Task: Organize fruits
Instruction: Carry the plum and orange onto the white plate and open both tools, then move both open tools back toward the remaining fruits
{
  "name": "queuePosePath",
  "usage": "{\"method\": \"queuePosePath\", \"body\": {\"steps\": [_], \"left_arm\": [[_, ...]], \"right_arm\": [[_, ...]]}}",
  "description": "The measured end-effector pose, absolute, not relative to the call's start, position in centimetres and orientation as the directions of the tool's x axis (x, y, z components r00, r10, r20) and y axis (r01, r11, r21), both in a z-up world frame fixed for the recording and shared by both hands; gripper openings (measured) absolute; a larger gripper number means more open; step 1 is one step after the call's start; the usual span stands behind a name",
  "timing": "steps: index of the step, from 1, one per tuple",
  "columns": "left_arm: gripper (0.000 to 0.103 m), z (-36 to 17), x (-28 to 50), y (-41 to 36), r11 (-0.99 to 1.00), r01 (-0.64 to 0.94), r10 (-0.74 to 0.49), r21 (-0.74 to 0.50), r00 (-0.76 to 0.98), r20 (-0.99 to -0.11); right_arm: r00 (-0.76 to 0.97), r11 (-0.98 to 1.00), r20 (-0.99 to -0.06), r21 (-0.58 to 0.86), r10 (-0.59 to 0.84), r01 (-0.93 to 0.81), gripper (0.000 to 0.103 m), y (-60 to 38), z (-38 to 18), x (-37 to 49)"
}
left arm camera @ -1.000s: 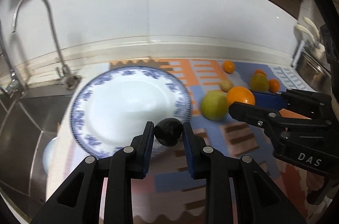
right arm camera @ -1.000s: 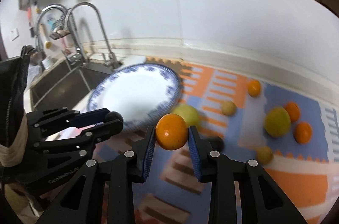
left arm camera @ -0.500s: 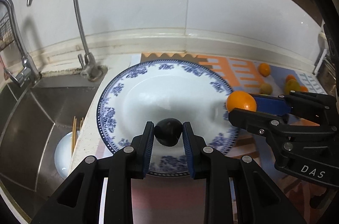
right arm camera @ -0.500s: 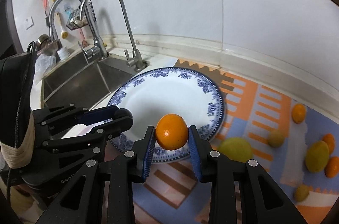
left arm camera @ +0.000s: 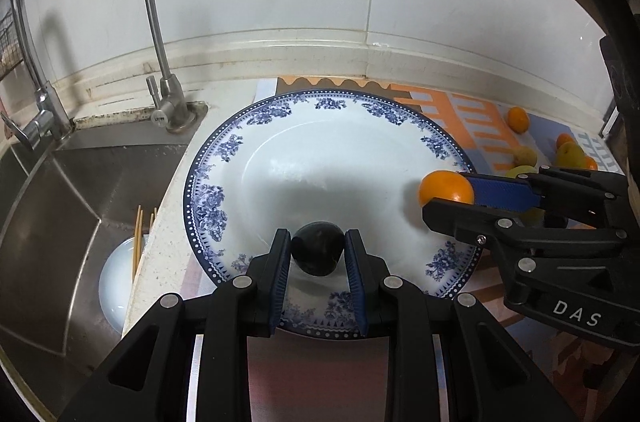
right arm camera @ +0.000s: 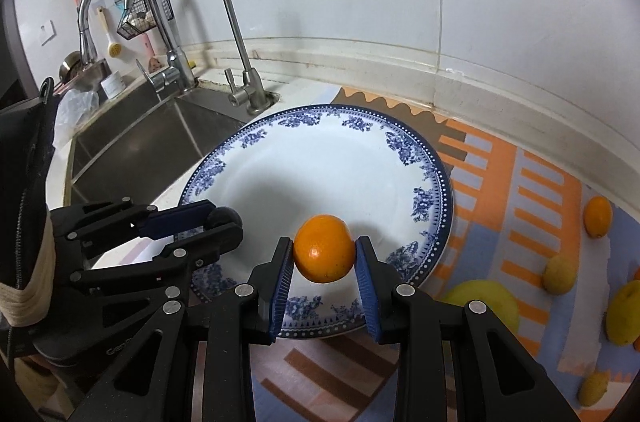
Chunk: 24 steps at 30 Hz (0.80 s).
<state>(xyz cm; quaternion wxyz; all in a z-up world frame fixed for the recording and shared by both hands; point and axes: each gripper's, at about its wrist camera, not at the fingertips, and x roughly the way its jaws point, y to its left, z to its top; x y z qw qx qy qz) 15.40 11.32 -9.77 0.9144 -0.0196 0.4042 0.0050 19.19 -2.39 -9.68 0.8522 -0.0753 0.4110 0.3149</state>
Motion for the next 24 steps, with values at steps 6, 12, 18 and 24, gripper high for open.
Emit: {"method": "queuePosePath", "body": {"steps": [6,12,18,24], "left_arm": [[0.042,-9.5,15.2,11.5,0.999,-0.039,0.008,-0.024,0.672,-0.74],[0.052,-7.5,13.8,10.8,0.999,-0.039,0.023,-0.006,0.705,-0.709],[0.063,-4.6,11.8,9.1,1.0,-0.008,0.001,-0.009,0.749,-0.662],[0.071,-2.4,10.3,6.7,0.999,0.048,-0.044,-0.009,0.784,-0.619]], "right_arm": [[0.476,0.795,-0.739,0.131,0.477,-0.592,0.043,-2.5,-9.5,19.1],[0.528,0.804,-0.704,0.103,0.475,-0.586,0.046,-3.5,-7.7,17.5],[0.589,0.834,-0.666,0.091,0.458,-0.545,0.054,-6.2,-5.3,15.5],[0.659,0.871,-0.62,0.082,0.425,-0.485,0.063,-9.5,-2.6,13.1]]}}
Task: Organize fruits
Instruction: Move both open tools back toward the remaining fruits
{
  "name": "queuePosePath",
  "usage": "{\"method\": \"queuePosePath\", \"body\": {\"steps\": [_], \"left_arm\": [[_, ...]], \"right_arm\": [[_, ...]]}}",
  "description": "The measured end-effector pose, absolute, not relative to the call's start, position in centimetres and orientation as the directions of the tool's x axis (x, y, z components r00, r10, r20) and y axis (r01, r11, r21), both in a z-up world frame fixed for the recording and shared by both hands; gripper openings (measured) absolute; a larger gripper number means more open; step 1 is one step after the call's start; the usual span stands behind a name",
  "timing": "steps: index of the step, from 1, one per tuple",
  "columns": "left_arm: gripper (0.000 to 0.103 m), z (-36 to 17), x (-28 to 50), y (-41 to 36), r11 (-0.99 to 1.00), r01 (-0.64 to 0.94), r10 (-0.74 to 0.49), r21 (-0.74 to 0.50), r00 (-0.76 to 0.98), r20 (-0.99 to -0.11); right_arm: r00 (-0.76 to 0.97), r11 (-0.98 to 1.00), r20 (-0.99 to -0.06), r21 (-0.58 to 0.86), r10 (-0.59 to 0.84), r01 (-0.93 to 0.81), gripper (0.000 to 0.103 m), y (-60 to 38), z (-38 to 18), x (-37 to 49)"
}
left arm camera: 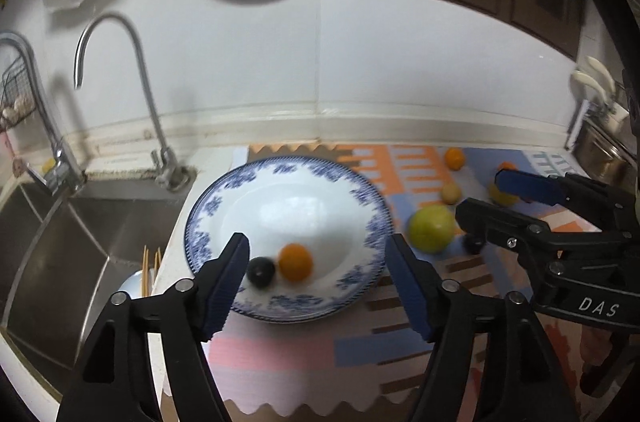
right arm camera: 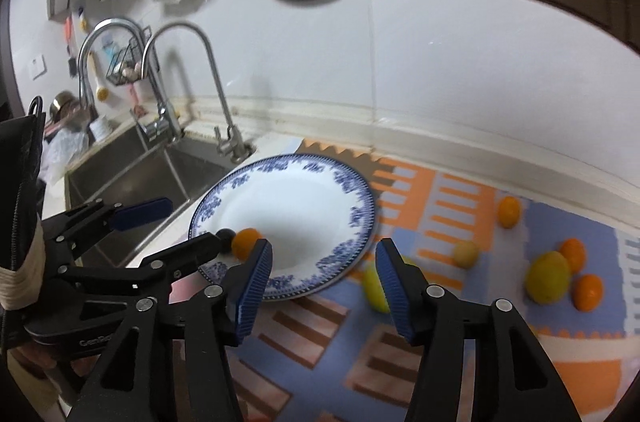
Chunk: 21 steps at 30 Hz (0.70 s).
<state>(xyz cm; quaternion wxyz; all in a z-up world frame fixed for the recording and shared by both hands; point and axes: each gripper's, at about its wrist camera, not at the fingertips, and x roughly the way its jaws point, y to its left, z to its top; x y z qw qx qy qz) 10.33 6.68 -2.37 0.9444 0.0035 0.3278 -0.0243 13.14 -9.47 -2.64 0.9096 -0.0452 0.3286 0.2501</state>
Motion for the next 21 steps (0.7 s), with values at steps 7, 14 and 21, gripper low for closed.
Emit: {"method": "queuePosePath", "body": {"steps": [7,14,21], "left_arm": [[0.075,-1.0,9.1,3.6,0.991,0.132,-0.108,0.0,0.805,-0.584],[0.082,-0.2,8.5,0.4,0.978,0.207,-0.173,0.0,0.815,-0.553],[0.085,-0.7,8.8,-2.7,0.964,0.267,-0.221,0.006,0.811,-0.542]], "right_arm": [[0.731,0.911,-0.581,0.049,0.36,-0.41,0.065,-12.9,-0.4,10.7],[0.774,0.945,-0.566,0.027,0.284,-0.327,0.066,-16.7,0.7,8.9],[0.791,0.969,-0.573,0.019,0.214,-0.248,0.066,-20.1,0.3,8.3]]}}
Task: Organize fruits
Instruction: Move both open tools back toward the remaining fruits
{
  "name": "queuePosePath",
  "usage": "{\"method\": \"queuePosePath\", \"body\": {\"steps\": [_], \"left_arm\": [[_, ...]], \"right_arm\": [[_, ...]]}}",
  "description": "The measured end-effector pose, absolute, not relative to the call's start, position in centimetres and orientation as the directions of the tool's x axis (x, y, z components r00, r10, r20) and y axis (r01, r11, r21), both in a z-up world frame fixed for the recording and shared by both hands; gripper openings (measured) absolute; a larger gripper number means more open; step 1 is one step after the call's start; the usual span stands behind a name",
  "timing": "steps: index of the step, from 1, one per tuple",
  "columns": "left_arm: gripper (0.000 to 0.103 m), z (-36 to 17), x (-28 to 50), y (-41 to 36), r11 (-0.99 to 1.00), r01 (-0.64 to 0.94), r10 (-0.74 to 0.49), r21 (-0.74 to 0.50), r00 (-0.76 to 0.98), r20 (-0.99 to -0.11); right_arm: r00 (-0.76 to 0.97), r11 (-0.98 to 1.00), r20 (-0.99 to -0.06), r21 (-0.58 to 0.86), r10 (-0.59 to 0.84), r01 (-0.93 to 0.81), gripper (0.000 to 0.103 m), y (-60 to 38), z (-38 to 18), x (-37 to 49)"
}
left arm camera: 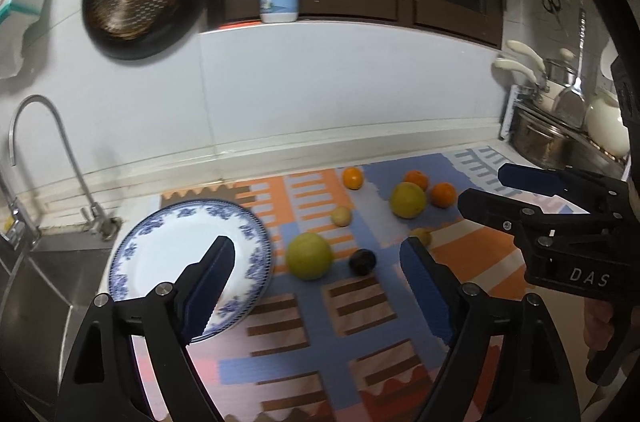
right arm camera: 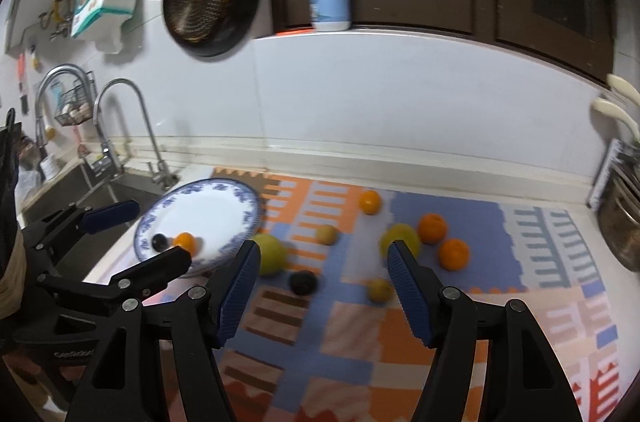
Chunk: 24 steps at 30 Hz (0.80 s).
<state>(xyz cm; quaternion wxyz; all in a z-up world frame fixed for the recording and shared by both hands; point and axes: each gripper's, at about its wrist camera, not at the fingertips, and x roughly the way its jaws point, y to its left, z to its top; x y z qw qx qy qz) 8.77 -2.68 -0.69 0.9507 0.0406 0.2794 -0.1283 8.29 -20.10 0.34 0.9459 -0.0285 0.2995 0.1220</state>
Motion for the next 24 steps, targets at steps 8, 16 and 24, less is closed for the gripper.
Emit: {"method": "queuePosePath", "body": {"steps": [8,16,24], "left_arm": [[0.084,-2.2,9.4,-5.3,0.941,0.338,-0.265,0.034,0.792,-0.55],[0.08,-4.5,10.9,-7.3,0.918,0.389,-0.277,0.072,0.761,-0.587],[0.065,-6.7,12.7,-8.6,0.891,0.443,-0.286,0.099,0.719,-0.634]], "right_arm": [[0.783,0.977,-0.599,-0.006,0.167,-0.213,0.066,-22.2,-0.9,8.6],[0.761,0.977,-0.632,-0.03,0.147,-0.213,0.066,-23.4,-2.7,9.6],[0.73,0.974,-0.667,-0.033,0.147,-0.226,0.066,-23.9,-4.9,11.1]]}}
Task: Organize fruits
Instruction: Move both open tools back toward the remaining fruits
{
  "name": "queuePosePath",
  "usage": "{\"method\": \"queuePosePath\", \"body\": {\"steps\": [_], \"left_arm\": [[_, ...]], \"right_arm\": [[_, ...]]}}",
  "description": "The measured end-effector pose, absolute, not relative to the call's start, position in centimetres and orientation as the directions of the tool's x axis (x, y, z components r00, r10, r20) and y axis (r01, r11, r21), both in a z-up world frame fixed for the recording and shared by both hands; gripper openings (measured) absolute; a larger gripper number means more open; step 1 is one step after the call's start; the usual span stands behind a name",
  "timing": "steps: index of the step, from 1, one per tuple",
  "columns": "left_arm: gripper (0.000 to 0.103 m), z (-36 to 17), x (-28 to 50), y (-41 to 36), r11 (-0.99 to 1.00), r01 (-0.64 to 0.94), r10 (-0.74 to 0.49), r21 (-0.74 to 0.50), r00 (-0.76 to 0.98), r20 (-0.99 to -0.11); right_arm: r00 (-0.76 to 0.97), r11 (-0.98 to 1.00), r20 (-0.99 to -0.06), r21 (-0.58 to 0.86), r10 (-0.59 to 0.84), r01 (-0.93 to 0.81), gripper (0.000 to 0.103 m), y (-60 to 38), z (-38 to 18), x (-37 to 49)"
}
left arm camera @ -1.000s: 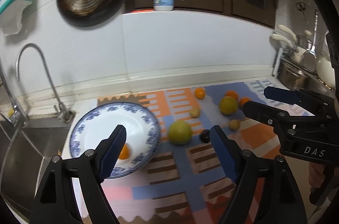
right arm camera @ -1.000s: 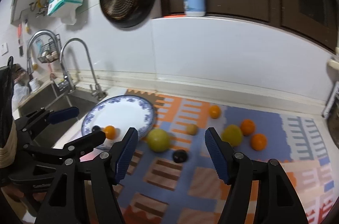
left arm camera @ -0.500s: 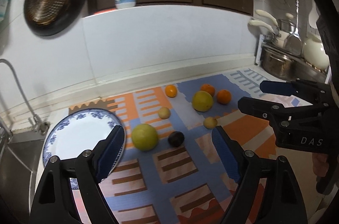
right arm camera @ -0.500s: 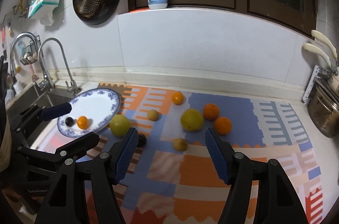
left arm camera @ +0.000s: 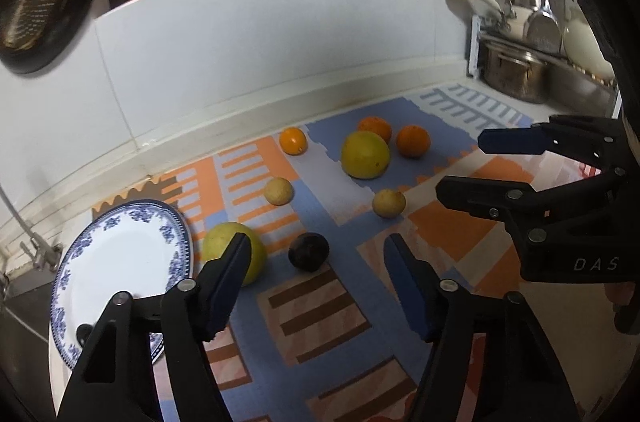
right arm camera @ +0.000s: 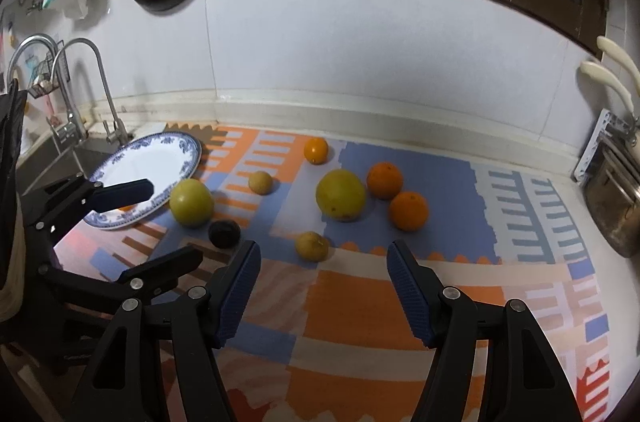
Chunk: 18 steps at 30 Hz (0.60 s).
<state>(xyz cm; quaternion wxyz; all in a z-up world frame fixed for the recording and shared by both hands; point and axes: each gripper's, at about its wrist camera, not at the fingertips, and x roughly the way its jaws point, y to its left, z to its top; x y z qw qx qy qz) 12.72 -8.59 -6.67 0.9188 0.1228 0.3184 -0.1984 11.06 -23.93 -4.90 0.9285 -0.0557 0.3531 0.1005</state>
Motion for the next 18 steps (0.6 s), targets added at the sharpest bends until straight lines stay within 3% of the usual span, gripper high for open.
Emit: {"method": "queuePosePath", "body": {"steps": [10,18], "left_arm": [[0.046,-8.9,15.1,-9.8,0.871,0.481,-0.273,0.099,0.642,-0.716],[0.043,-9.7,16.2,-10.4,0.874,0.47,-0.236,0.125,0.635,-0.735]], "right_arm": [[0.677,0.968,-0.711,0.021,0.192,-0.252,0.065,-24.2,-7.5,13.6],[0.639,0.965,-0.737,0.076,0.223,-0.249,0.056,-24.5,-9.1,15.7]]}}
